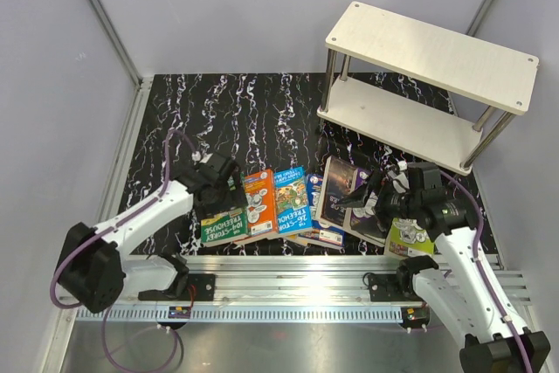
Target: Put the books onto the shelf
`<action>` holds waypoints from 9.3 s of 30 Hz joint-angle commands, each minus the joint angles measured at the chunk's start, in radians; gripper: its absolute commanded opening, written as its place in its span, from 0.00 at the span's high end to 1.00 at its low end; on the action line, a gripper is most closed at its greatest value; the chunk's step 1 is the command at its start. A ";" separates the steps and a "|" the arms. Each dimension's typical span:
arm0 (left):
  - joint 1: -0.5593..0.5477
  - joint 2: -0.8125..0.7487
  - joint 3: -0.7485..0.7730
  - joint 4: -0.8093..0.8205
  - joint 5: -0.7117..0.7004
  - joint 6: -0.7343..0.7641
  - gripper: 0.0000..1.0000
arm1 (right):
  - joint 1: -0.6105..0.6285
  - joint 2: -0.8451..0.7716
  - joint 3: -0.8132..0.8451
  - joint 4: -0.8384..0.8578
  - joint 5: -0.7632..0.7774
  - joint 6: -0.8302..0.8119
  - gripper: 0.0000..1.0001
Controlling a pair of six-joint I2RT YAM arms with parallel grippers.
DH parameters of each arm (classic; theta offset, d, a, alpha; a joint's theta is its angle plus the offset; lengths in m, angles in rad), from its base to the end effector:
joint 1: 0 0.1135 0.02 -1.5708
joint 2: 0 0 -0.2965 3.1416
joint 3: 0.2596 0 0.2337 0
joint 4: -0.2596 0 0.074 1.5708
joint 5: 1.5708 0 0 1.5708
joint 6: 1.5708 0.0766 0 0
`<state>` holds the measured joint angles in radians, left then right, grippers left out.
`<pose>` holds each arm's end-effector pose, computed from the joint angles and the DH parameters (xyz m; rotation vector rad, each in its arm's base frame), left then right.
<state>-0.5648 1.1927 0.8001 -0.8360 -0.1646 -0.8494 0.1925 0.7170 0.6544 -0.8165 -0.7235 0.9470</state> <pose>0.1692 -0.0924 0.2172 -0.4323 2.7390 -0.1374 0.0978 0.0707 0.2529 0.6331 2.5677 1.3442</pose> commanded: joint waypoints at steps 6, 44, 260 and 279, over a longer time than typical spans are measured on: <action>-0.087 0.116 -0.038 0.224 0.056 -0.011 0.01 | 0.008 0.064 0.111 -0.082 0.038 -0.109 0.00; -0.095 -0.079 0.220 0.009 0.212 0.120 1.00 | 0.008 0.150 0.087 0.060 0.063 0.004 0.00; -0.018 -0.301 0.071 1.354 0.634 -0.669 1.00 | -0.039 0.208 0.110 1.171 -0.096 0.665 0.00; -0.053 -0.182 -0.006 1.661 0.571 -0.846 1.00 | 0.018 0.254 0.113 1.326 -0.050 0.730 0.00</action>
<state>-0.6044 1.0069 0.7677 0.5865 0.4393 -1.6577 0.1905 0.9508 0.7254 0.4217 -0.7956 1.6638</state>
